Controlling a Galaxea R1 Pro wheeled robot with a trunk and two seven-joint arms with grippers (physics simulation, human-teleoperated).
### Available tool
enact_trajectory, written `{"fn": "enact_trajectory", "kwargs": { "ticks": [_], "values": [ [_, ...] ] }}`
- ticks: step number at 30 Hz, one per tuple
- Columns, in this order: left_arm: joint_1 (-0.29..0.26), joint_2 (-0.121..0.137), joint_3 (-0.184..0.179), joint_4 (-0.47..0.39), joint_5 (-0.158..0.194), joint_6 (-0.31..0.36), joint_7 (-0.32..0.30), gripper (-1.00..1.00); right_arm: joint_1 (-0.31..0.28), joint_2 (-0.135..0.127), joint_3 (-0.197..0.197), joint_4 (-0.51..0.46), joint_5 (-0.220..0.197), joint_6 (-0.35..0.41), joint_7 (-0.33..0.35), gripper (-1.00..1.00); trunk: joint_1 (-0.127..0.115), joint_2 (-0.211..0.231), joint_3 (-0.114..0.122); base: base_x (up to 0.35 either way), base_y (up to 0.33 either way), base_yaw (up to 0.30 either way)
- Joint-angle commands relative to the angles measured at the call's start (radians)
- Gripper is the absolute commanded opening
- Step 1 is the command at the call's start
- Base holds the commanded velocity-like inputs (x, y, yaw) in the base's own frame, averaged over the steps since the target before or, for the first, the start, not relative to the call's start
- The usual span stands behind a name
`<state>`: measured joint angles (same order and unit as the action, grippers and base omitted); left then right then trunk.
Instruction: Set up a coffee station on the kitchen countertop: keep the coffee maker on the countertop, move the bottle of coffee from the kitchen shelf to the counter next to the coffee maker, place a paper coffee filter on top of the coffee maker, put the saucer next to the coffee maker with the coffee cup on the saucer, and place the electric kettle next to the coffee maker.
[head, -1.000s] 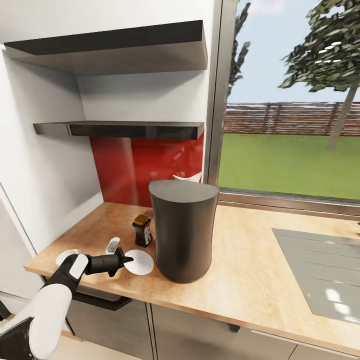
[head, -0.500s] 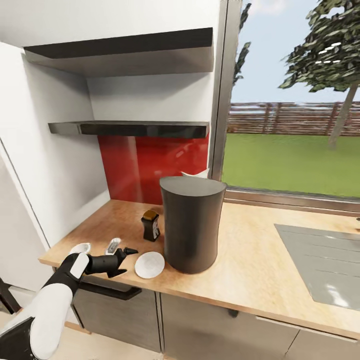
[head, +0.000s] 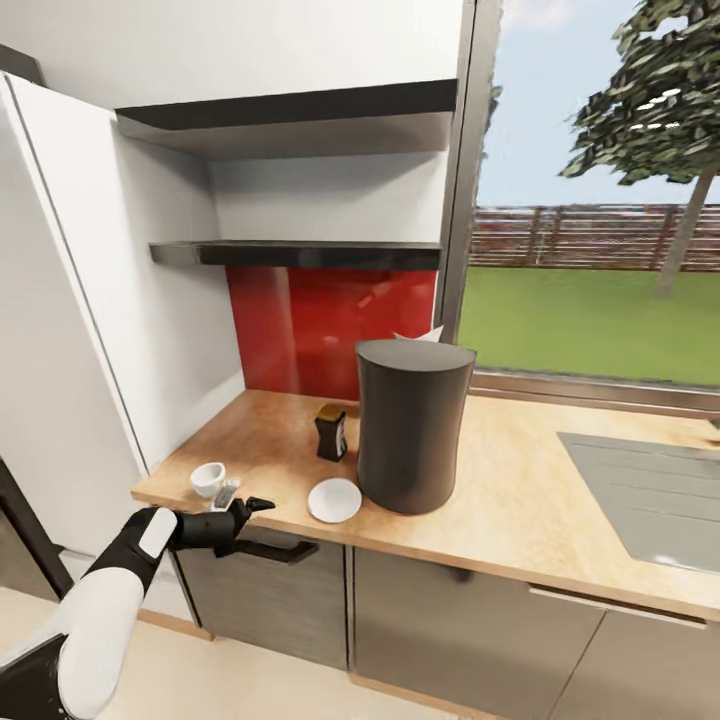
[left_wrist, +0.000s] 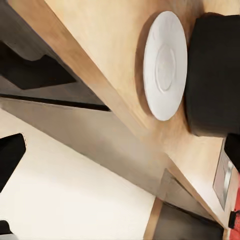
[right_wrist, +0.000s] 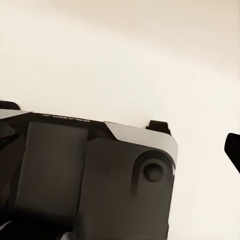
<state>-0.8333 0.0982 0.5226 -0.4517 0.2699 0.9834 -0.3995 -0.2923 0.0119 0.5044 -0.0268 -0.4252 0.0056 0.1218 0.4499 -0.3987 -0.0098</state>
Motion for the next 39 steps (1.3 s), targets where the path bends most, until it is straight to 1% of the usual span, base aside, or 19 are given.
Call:
{"fn": "enact_trajectory", "kwargs": {
  "ticks": [1, 5, 7, 9, 12, 13, 16, 18, 20, 22, 23, 24, 26, 28, 29, 31, 32, 33, 39],
  "values": [
    [0.003, 0.001, 0.007, 0.001, -0.008, 0.005, -0.008, 1.0, -0.001, 0.0, 0.008, 0.001, -0.01, 0.001, 0.002, 1.0, 0.0, -0.001, -0.001, -0.175, 0.159, 0.0],
    [0.087, 0.016, 0.012, -0.011, -0.003, 0.005, -0.014, 1.0, -0.001, 0.0, 0.008, 0.001, -0.01, 0.001, 0.001, 1.0, 0.0, -0.001, -0.001, -0.064, 0.058, 0.0],
    [0.156, 0.048, 0.009, -0.015, -0.002, 0.004, -0.017, 1.0, -0.001, 0.0, 0.008, 0.001, -0.012, 0.001, 0.001, 1.0, 0.0, -0.001, -0.001, -0.009, 0.008, 0.0],
    [0.209, 0.064, 0.006, -0.016, -0.004, -0.01, -0.017, 1.0, -0.001, 0.0, 0.007, 0.0, -0.014, 0.0, 0.001, 1.0, 0.0, -0.001, -0.001, -0.003, 0.002, 0.0],
    [0.338, 0.073, -0.009, -0.013, -0.018, -0.169, -0.018, 1.0, -0.001, 0.0, 0.007, -0.001, -0.016, -0.001, 0.001, 1.0, 0.0, -0.001, -0.001, 0.0, 0.0, 0.0],
    [0.388, 0.075, -0.029, -0.008, -0.035, -0.264, -0.018, 1.0, -0.001, 0.0, 0.006, -0.002, -0.017, -0.001, 0.001, 1.0, 0.0, -0.001, -0.001, 0.0, 0.0, 0.0],
    [0.443, 0.072, -0.058, -0.002, -0.059, -0.371, -0.017, 1.0, -0.001, 0.0, 0.006, -0.002, -0.018, -0.002, 0.001, 1.0, 0.0, -0.001, -0.001, 0.0, 0.0, 0.0],
    [0.498, 0.069, -0.093, 0.009, -0.098, -0.472, -0.014, 1.0, -0.001, 0.0, 0.005, -0.002, -0.018, -0.002, 0.001, 1.0, 0.0, -0.001, -0.001, 0.0, 0.0, 0.0],
    [0.54, 0.067, -0.129, 0.033, -0.154, -0.59, -0.011, 1.0, -0.001, 0.0, 0.005, -0.002, -0.018, -0.002, 0.001, 1.0, 0.0, -0.001, -0.001, 0.0, 0.0, 0.0],
    [0.568, 0.068, -0.159, 0.127, -0.24, -0.799, -0.008, 1.0, -0.001, 0.0, 0.004, -0.002, -0.018, -0.002, 0.001, 1.0, 0.0, -0.001, -0.001, 0.0, 0.0, 0.0],
    [0.572, 0.069, -0.164, 0.174, -0.268, -0.862, -0.007, 1.0, -0.001, 0.0, 0.004, -0.002, -0.018, -0.002, 0.001, 1.0, 0.0, -0.001, -0.001, 0.0, 0.0, 0.0],
    [0.575, 0.072, -0.169, 0.241, -0.312, -0.945, 0.002, 1.0, -0.001, 0.0, 0.003, -0.002, -0.018, -0.002, 0.001, 1.0, 0.0, -0.001, -0.001, 0.0, 0.0, 0.0],
    [0.579, 0.075, -0.172, 0.313, -0.373, -1.031, 0.039, 1.0, -0.001, -0.001, 0.002, -0.002, -0.018, -0.003, 0.001, 1.0, 0.0, -0.001, -0.001, 0.0, 0.0, 0.0],
    [0.59, 0.075, -0.173, 0.348, -0.413, -1.074, 0.088, 1.0, -0.001, -0.002, 0.001, -0.002, -0.018, -0.004, 0.001, 1.0, 0.0, -0.001, -0.001, 0.0, 0.0, 0.0],
    [0.608, 0.072, -0.173, 0.367, -0.443, -1.098, 0.151, 1.0, -0.001, -0.002, 0.001, -0.002, -0.02, -0.006, 0.001, 1.0, 0.0, -0.001, -0.001, 0.0, 0.0, 0.0],
    [0.626, 0.069, -0.173, 0.38, -0.465, -1.112, 0.218, 1.0, -0.001, -0.002, 0.0, -0.002, -0.033, -0.011, -0.001, 1.0, 0.0, -0.001, -0.001, 0.0, 0.0, 0.0],
    [0.639, 0.069, -0.173, 0.386, -0.476, -1.117, 0.251, 1.0, -0.001, -0.003, -0.003, -0.002, -0.058, -0.013, -0.002, 1.0, 0.0, -0.001, -0.001, 0.0, 0.0, 0.0],
    [0.672, 0.073, -0.174, 0.388, -0.486, -1.114, 0.27, 1.0, -0.001, -0.004, -0.005, -0.002, -0.119, -0.013, -0.005, 1.0, 0.0, -0.001, -0.001, 0.0, 0.0, 0.0],
    [0.707, 0.079, -0.174, 0.388, -0.488, -1.111, 0.275, 1.0, -0.001, -0.003, -0.004, -0.002, -0.147, -0.013, -0.005, 1.0, 0.0, -0.001, -0.001, 0.0, 0.0, -0.003]
  ]
}}
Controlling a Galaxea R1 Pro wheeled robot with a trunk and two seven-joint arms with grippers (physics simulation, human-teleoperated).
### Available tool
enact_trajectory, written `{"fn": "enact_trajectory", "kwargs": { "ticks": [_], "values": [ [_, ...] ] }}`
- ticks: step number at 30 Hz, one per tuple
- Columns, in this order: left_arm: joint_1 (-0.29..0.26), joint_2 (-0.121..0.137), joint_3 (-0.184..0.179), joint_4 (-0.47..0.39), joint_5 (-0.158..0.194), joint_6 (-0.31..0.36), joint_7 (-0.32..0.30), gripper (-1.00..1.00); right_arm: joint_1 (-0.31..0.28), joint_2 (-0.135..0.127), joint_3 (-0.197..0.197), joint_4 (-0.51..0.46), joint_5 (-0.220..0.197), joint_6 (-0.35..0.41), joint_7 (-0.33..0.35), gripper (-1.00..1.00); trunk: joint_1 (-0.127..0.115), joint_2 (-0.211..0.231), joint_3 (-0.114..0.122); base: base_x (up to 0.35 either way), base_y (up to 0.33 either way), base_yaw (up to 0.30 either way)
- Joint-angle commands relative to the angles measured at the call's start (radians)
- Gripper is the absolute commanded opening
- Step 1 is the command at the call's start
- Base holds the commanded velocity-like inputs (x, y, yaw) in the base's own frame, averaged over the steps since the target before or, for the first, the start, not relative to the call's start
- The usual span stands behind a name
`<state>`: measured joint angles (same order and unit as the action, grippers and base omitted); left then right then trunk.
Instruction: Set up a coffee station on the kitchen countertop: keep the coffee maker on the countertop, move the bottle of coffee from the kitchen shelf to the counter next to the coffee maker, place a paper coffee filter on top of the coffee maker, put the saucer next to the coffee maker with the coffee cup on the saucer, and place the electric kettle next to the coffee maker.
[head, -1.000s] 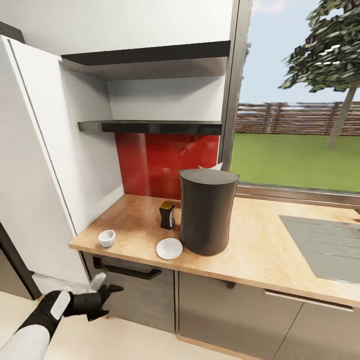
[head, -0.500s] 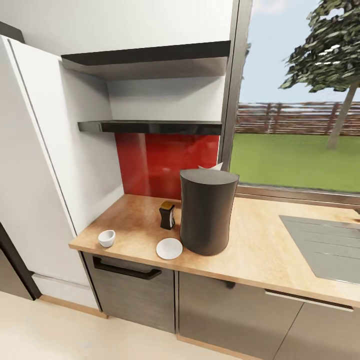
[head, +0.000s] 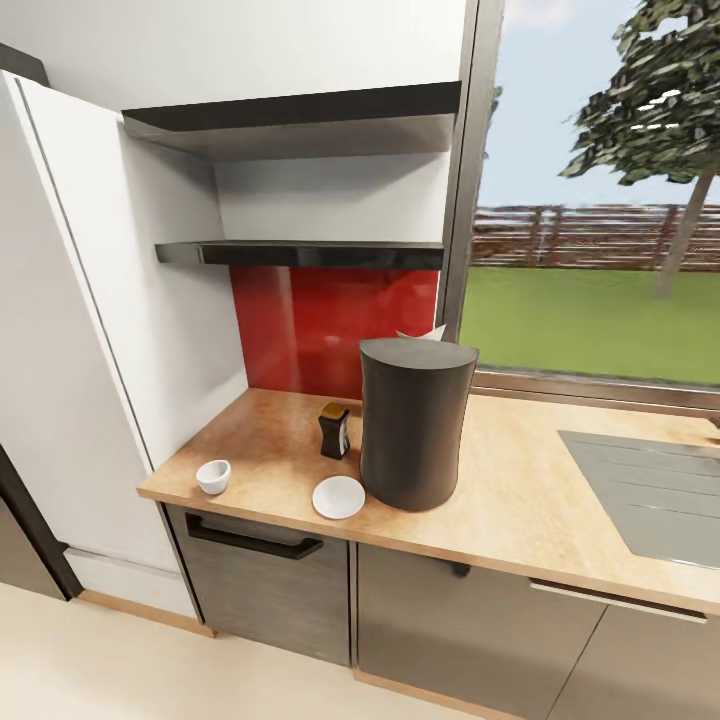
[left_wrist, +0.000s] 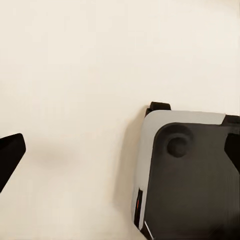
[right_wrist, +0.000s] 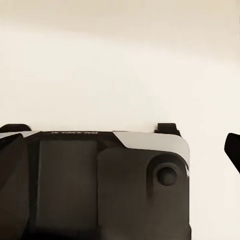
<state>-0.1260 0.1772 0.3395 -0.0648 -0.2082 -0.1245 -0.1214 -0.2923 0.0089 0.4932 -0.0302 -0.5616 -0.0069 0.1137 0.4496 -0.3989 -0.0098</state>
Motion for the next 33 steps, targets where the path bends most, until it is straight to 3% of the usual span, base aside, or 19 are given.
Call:
{"fn": "enact_trajectory", "kwargs": {
  "ticks": [1, 4, 7, 10, 18, 33],
  "values": [
    [0.007, 0.002, 0.009, 0.0, -0.015, -0.003, -0.004, 1.0, -0.001, 0.0, 0.007, 0.001, -0.013, -0.001, 0.003, 1.0, 0.0, -0.001, -0.001, 0.0, 0.0, -0.282],
    [0.008, 0.0, 0.008, 0.001, -0.05, -0.002, -0.003, 1.0, -0.001, -0.001, 0.006, 0.001, -0.014, -0.001, 0.003, 1.0, 0.0, -0.001, -0.001, 0.0, 0.0, -0.292],
    [0.009, -0.005, 0.009, 0.003, -0.116, 0.0, 0.001, 1.0, -0.001, -0.004, 0.006, 0.001, -0.014, -0.001, 0.003, 1.0, 0.0, -0.001, -0.001, 0.0, -0.006, -0.298],
    [0.009, -0.008, 0.009, 0.003, -0.135, 0.001, 0.021, 1.0, -0.001, -0.008, 0.006, 0.001, -0.014, -0.002, 0.003, 1.0, 0.0, -0.001, -0.001, 0.018, -0.098, -0.3],
    [0.011, -0.015, 0.012, 0.006, -0.143, 0.003, 0.146, 1.0, -0.001, -0.012, 0.005, 0.002, -0.014, -0.002, 0.003, 1.0, 0.0, -0.001, -0.003, 0.08, -0.239, -0.298],
    [0.019, -0.041, 0.012, 0.007, -0.143, 0.018, 0.153, 1.0, -0.001, -0.019, 0.005, 0.002, -0.014, -0.002, 0.003, 1.0, 0.0, -0.001, -0.016, 0.159, -0.254, -0.266]
  ]
}}
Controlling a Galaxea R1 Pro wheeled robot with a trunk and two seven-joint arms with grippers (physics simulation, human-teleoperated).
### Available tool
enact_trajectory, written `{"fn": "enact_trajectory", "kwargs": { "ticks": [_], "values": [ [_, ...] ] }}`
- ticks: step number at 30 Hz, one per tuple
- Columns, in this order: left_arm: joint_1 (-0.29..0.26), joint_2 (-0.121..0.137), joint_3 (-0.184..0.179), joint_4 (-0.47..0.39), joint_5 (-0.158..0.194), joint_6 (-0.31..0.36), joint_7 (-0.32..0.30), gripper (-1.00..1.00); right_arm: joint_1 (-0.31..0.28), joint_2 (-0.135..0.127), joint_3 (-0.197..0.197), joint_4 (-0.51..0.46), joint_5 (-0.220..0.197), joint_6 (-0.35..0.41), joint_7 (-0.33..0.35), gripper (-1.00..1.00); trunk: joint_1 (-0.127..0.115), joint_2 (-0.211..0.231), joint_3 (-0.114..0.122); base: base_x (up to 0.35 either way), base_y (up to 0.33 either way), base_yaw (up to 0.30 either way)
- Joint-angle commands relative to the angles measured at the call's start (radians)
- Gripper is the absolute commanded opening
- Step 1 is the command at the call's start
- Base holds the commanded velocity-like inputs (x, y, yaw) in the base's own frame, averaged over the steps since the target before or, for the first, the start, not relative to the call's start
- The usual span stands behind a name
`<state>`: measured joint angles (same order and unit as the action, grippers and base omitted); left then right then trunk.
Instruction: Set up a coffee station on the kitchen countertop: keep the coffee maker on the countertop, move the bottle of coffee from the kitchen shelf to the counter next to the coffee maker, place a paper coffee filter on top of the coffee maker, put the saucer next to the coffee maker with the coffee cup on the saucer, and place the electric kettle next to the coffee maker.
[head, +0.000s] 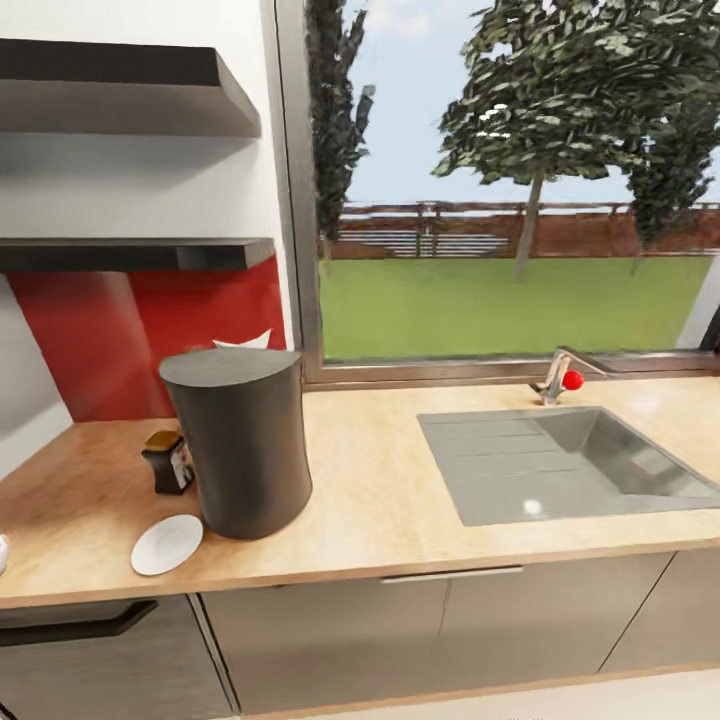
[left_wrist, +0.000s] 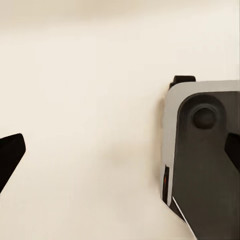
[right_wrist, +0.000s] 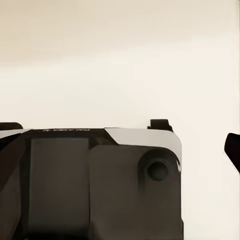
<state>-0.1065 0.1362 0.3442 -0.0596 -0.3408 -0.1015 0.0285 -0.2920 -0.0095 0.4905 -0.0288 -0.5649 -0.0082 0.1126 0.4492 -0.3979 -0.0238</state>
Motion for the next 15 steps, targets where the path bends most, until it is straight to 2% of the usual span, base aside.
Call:
{"fn": "enact_trajectory", "kwargs": {
  "ticks": [1, 15],
  "values": [
    [-0.001, 0.0, 0.007, 0.001, -0.01, -0.004, 0.003, 1.0, -0.001, 0.0, 0.008, 0.0, -0.01, -0.001, 0.004, 1.0, 0.001, -0.002, -0.003, 0.173, -0.251, -0.247],
    [-0.001, -0.001, 0.007, 0.001, -0.01, -0.004, 0.003, 1.0, -0.001, 0.0, 0.008, 0.0, -0.011, -0.001, 0.004, 1.0, 0.001, -0.002, -0.018, 0.161, -0.251, -0.239]
  ]
}}
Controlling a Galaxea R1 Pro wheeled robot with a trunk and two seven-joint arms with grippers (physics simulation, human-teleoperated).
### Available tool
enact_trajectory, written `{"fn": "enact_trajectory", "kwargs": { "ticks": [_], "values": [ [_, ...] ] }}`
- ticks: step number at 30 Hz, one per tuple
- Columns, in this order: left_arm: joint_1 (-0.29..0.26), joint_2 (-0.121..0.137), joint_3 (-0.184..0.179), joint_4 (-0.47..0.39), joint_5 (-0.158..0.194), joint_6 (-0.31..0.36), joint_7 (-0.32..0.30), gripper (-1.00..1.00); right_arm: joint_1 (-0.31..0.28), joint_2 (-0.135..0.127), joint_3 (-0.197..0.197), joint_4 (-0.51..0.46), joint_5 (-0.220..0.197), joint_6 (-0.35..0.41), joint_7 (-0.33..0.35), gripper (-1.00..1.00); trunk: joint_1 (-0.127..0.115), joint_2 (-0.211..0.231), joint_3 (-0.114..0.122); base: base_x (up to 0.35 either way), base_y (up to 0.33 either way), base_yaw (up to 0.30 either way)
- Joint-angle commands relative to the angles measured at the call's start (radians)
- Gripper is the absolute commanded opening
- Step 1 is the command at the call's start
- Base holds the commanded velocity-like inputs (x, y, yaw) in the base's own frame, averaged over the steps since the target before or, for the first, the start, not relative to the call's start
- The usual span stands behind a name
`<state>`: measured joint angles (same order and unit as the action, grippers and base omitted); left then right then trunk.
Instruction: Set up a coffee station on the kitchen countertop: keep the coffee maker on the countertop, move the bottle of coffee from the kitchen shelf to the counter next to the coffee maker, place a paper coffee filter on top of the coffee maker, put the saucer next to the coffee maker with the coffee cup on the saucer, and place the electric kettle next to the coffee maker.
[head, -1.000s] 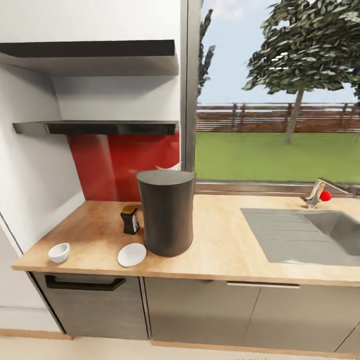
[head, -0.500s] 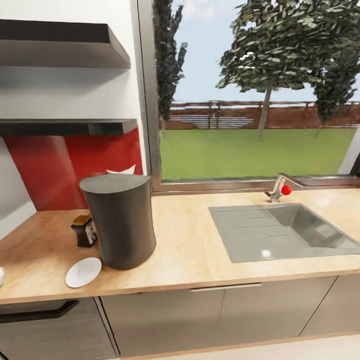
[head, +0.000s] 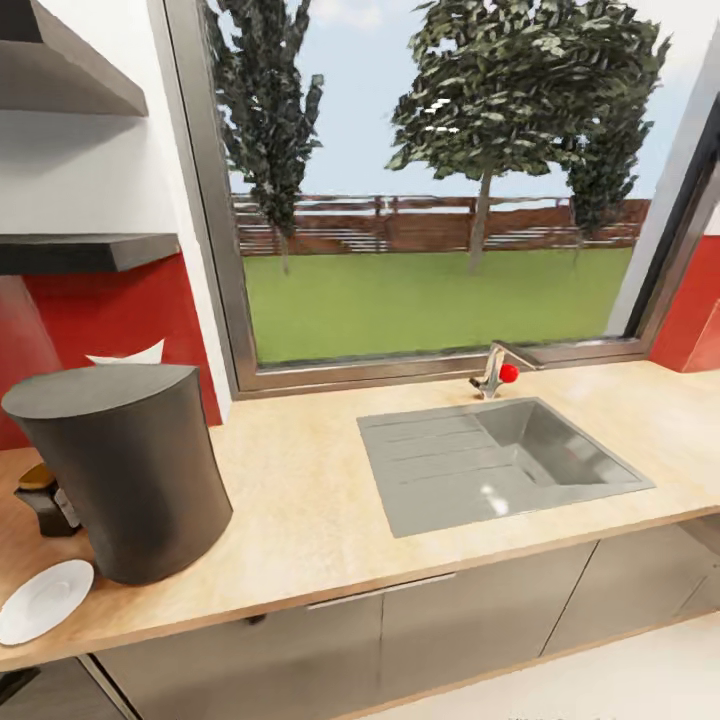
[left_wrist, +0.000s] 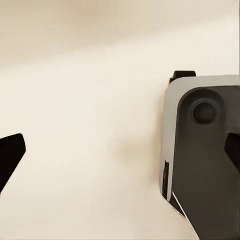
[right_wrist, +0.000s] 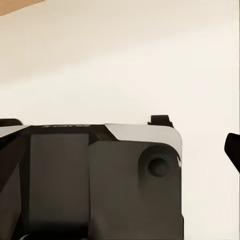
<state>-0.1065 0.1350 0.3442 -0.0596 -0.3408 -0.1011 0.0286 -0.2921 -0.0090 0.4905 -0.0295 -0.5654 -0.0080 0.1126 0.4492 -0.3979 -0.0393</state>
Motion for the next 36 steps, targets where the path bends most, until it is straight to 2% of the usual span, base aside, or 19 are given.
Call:
{"fn": "enact_trajectory", "kwargs": {
  "ticks": [1, 15, 36],
  "values": [
    [-0.001, 0.0, 0.008, 0.001, -0.01, -0.005, 0.003, 1.0, -0.001, 0.0, 0.008, 0.0, -0.01, -0.001, 0.004, 1.0, 0.001, -0.002, -0.003, 0.15, -0.254, -0.237],
    [-0.001, -0.008, 0.009, 0.001, -0.01, -0.004, 0.004, 1.0, -0.001, 0.0, 0.008, 0.001, -0.01, -0.001, 0.004, 1.0, 0.001, -0.002, -0.018, 0.129, -0.263, -0.237],
    [-0.001, -0.009, 0.009, 0.001, -0.01, -0.003, 0.004, 1.0, -0.001, 0.0, 0.008, 0.001, -0.01, -0.001, 0.004, 1.0, 0.001, -0.002, -0.039, 0.004, -0.292, -0.242]
  ]
}}
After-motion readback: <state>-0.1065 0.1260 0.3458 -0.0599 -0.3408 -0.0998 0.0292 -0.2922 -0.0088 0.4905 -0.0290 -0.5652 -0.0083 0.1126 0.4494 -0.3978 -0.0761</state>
